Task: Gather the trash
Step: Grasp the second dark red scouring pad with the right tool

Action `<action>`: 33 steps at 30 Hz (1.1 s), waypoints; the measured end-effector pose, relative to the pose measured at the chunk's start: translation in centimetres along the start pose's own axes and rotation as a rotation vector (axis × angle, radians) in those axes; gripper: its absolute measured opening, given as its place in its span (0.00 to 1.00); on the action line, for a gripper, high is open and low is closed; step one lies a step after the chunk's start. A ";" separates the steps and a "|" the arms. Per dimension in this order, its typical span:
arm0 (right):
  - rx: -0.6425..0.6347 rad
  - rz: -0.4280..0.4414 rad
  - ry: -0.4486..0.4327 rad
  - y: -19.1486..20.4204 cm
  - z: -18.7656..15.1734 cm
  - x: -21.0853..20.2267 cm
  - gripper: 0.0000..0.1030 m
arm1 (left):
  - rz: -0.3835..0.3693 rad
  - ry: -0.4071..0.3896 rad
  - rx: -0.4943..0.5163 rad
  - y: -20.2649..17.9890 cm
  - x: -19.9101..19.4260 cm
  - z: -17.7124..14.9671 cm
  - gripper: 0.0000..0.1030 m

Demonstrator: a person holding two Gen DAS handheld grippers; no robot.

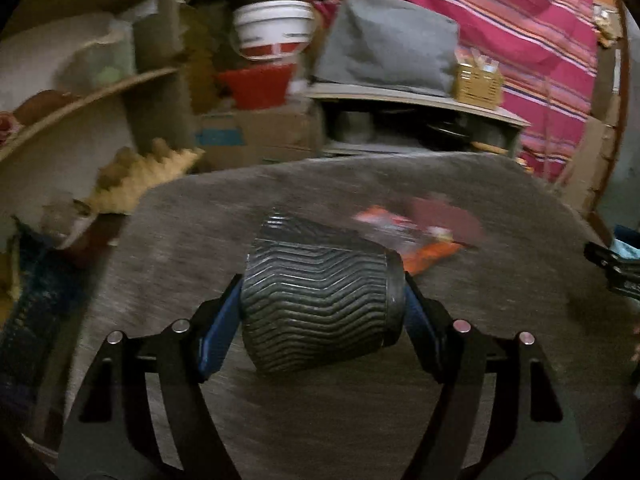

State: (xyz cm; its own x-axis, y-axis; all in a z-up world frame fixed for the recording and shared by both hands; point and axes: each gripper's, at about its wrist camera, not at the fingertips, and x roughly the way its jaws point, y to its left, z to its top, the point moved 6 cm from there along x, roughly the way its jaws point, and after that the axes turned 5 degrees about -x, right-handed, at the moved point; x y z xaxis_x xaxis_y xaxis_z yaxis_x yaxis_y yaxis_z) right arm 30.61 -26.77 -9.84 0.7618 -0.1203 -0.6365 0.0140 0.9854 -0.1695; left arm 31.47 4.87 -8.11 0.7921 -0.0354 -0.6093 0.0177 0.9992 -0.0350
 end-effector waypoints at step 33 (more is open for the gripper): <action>-0.248 0.301 0.156 15.1 6.5 12.3 0.92 | 0.046 0.011 -0.087 8.3 5.4 0.8 0.71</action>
State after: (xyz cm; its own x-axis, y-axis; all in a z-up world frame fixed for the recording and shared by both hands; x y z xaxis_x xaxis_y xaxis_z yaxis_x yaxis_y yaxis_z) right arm 44.35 -12.57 -15.35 0.6007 0.1327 -0.7884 -0.3646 0.9231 -0.1224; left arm 36.40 13.04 -11.04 0.7842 0.0095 -0.6204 -0.0714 0.9946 -0.0750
